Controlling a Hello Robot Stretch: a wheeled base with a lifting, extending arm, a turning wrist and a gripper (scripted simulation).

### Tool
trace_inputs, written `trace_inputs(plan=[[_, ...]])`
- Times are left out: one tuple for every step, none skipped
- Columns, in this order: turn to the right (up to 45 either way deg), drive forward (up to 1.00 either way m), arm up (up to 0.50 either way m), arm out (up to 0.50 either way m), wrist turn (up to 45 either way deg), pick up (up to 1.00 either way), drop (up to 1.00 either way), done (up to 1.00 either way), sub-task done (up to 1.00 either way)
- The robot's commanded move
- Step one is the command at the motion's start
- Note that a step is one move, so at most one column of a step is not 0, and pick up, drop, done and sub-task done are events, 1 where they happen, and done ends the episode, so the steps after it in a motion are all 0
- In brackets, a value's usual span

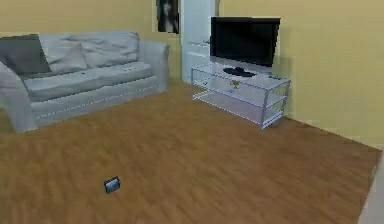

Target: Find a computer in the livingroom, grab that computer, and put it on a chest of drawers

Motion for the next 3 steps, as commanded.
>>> trace_inputs(plan=[[45.0,0.0,0.0,0.0,0.0,0.0,0.0,0.0,0.0],[45.0,0.0,0.0,0.0,0.0,0.0,0.0,0.0,0.0],[0.0,0.35,0.0,0.0,0.0,0.0,0.0,0.0,0.0]])
